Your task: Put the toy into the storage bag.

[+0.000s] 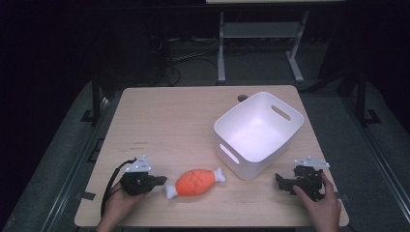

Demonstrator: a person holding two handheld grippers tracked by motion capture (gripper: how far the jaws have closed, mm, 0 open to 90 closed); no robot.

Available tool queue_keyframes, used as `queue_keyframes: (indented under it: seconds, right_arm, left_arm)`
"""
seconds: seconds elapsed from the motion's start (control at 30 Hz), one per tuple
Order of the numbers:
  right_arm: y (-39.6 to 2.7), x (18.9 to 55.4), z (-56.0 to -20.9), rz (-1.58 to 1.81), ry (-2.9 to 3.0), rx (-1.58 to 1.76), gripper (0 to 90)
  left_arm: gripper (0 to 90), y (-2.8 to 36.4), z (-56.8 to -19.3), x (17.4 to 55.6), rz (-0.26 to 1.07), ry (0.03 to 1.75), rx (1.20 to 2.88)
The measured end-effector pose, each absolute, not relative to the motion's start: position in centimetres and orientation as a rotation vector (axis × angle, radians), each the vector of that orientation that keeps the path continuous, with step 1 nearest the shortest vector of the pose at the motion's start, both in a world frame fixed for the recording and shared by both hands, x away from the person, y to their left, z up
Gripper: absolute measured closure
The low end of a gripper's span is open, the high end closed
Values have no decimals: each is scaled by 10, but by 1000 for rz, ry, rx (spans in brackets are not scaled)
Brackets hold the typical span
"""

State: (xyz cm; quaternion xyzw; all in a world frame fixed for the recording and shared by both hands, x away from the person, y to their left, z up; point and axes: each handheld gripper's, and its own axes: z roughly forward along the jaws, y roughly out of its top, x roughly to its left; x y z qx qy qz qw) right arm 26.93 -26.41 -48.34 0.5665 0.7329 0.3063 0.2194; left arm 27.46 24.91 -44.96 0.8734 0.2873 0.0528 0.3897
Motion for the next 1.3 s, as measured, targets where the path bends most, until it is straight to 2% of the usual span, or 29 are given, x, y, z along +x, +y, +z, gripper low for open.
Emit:
queue_keyframes:
  seconds: [0.53,0.87,0.97,1.0,1.13,1.17,1.23,1.27,1.3]
  right_arm:
    - [-264,269,-483,847,2028,1567,0]
    - [-264,269,-483,847,2028,1567,0]
    - [-264,269,-483,847,2028,1567,0]
    - [-264,269,-483,847,2028,1567,0]
    - [-264,269,-483,847,2028,1567,0]
    - [-264,269,-483,847,2028,1567,0]
    - [-264,269,-483,847,2028,1567,0]
    - [-264,269,-483,847,2028,1567,0]
    - [-264,269,-483,847,2028,1567,0]
  left_arm:
    - [896,233,-450,261,41,661,2247]
    - [895,229,-450,259,37,654,2256]
    - [856,232,-448,260,46,676,2235]
    - [786,233,-448,261,48,686,2224]
    - [622,237,-446,265,63,732,2194]
    - [622,238,-445,266,68,740,2188]
    - [522,239,-444,267,78,755,2179]
    - [522,239,-444,268,81,762,2172]
    - [483,240,-443,269,74,769,2167]
